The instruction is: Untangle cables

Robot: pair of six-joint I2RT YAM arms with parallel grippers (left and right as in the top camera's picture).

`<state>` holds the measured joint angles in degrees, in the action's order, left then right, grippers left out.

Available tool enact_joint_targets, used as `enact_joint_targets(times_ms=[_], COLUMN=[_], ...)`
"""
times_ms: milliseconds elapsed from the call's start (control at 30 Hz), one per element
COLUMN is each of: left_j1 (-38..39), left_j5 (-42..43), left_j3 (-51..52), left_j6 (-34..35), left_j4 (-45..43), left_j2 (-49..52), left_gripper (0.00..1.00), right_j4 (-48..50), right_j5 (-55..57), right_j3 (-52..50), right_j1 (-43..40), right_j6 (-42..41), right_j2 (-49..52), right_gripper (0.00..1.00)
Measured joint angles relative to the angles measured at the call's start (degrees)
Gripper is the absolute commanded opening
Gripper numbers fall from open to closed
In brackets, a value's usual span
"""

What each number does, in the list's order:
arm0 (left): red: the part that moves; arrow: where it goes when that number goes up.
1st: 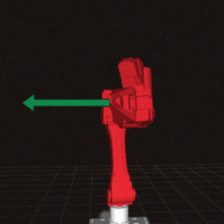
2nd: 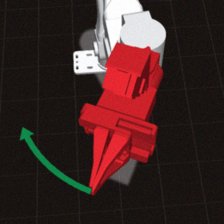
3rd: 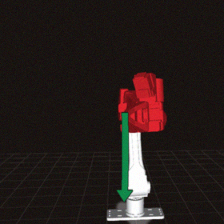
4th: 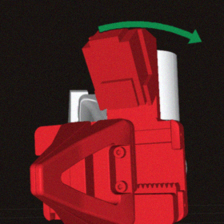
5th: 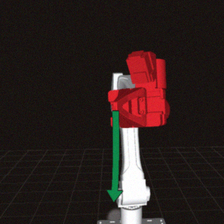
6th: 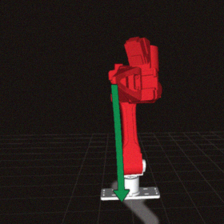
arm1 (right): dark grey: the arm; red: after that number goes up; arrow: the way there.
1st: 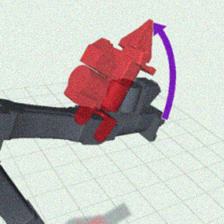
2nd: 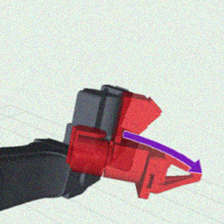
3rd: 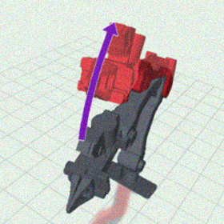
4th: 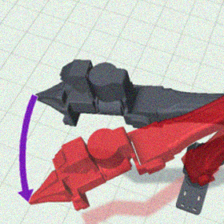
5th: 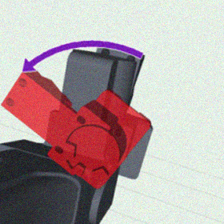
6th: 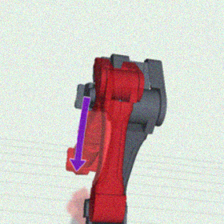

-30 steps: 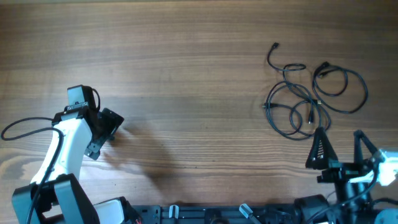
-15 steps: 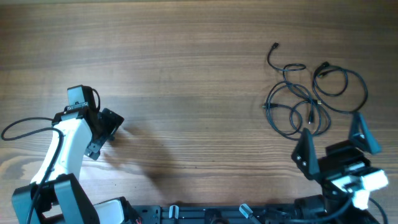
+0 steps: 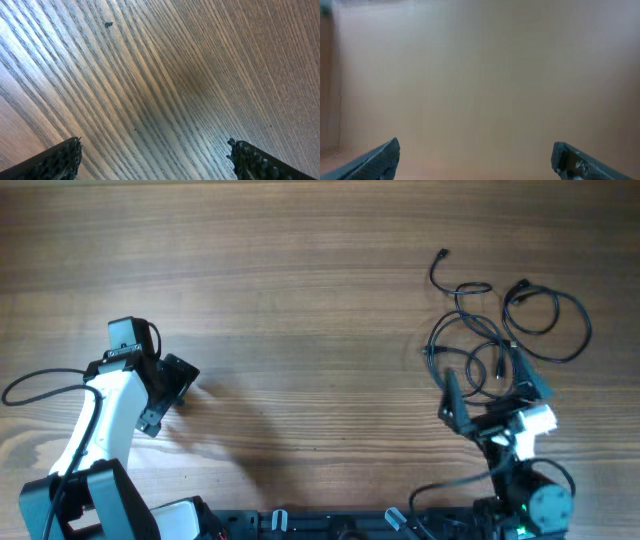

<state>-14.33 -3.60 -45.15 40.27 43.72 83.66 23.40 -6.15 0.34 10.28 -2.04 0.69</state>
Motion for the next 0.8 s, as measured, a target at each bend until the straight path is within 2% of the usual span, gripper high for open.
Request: enact_joint_targets(times_ms=[200,300,800], left_j1=[0.0,0.0,0.0], left_j5=[0.0,0.0,0.0], left_j3=[0.0,0.0,0.0], left_j6=[0.0,0.2,0.2], left_j4=[0.0,0.0,0.0], left_j2=[0.0,0.0,0.0], left_gripper=[1.0,1.0,1.0], right_j4=[-12.8,-22.4,-23.4], right_j5=[0.2,0.4,0.6], right_j3=[0.1,0.0,0.0], right_j1=[0.0,0.0,0.0], right_j6=[0.0,0.0,0.0], right_j2=[0.0,0.0,0.0], right_gripper=[1.0,1.0,1.0])
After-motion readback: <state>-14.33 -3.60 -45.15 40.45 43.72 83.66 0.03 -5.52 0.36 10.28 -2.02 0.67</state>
